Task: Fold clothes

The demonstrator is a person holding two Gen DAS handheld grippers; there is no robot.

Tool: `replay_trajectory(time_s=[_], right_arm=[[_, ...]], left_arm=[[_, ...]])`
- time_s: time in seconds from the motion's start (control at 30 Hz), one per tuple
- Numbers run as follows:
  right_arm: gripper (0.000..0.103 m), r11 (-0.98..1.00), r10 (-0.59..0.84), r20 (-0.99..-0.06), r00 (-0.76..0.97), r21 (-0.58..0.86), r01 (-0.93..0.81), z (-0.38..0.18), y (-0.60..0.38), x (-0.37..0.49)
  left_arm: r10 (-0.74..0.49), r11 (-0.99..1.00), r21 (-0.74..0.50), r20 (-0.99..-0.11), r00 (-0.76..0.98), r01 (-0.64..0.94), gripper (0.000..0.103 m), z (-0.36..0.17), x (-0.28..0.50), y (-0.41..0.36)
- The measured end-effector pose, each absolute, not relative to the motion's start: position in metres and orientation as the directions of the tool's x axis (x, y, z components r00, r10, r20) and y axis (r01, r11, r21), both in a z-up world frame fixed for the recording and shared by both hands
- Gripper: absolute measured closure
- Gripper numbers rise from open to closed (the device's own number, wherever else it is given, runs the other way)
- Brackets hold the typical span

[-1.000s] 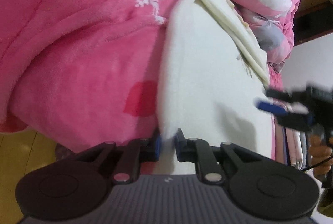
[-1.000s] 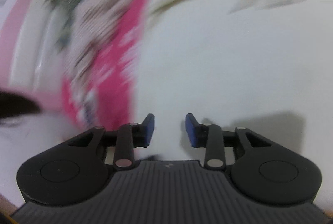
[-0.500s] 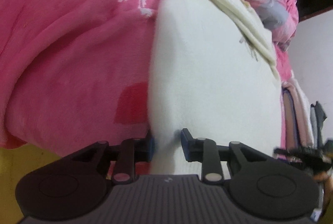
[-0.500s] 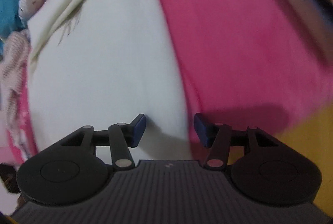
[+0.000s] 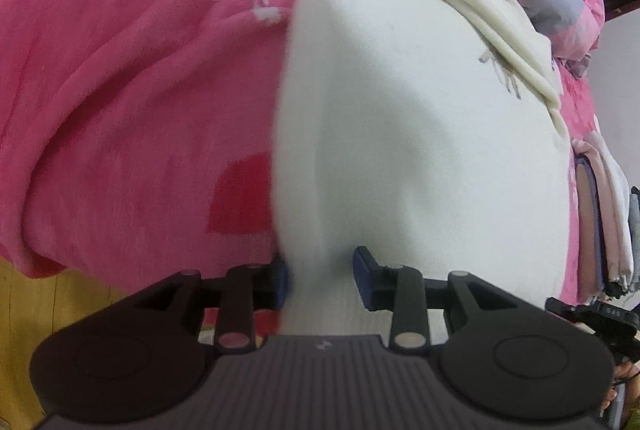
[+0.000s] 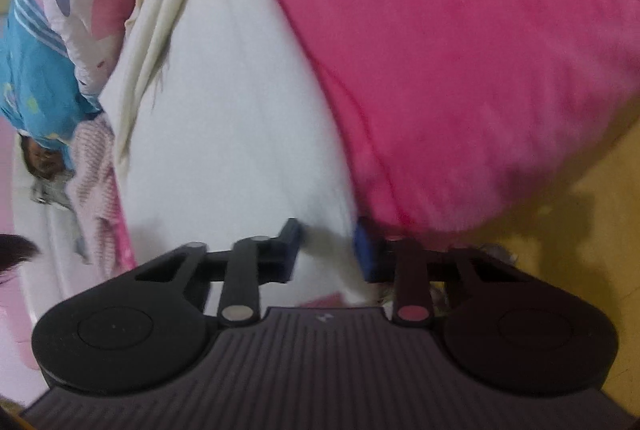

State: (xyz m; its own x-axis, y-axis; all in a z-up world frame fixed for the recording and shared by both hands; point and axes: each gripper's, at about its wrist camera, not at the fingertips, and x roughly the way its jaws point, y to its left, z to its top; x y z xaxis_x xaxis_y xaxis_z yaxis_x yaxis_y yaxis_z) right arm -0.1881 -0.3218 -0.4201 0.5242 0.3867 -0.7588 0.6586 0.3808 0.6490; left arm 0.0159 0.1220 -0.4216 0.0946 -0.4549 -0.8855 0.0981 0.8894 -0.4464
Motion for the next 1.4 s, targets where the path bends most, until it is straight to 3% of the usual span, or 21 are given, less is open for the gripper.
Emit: replay_trajectory(time_s=[0.23, 0.37, 0.47, 0.73, 1.03, 1.4], right_arm=[[0.085, 0.382, 0.449, -0.726, 0.52, 0.683, 0.623, -0.424, -0.319, -0.189], [0.093, 0.399, 0.468, -0.707, 0.53, 0.704, 0.587, -0.424, -0.32, -0.186], [0.094, 0.39, 0.481, -0.676, 0.558, 0.735, 0.555, -0.414, -0.321, -0.187], [0.095, 0.328, 0.479, -0.554, 0.681, 0.833, 0.447, -0.375, -0.325, -0.171], [0.096, 0.287, 0.414, -0.381, 0.827, 0.917, 0.278, -0.339, -0.363, -0.12], [0.096, 0.317, 0.337, -0.273, 0.901, 0.934, 0.164, -0.325, -0.408, -0.02]], left_arm=[[-0.458, 0.874, -0.45, -0.889, 0.0, 0.184, 0.068, -0.424, 0.01, 0.12], [-0.461, 0.871, -0.449, -0.887, 0.017, 0.198, 0.09, -0.421, 0.011, 0.12], [-0.45, 0.88, -0.428, -0.891, 0.069, 0.205, 0.092, -0.408, 0.005, 0.12], [-0.517, 0.855, -0.5, -0.84, 0.164, 0.137, 0.093, -0.358, 0.011, 0.111], [-0.606, 0.779, -0.623, -0.714, 0.352, 0.077, 0.093, -0.309, 0.068, 0.102], [-0.637, 0.722, -0.686, -0.609, 0.473, 0.09, 0.094, -0.305, 0.18, 0.087]])
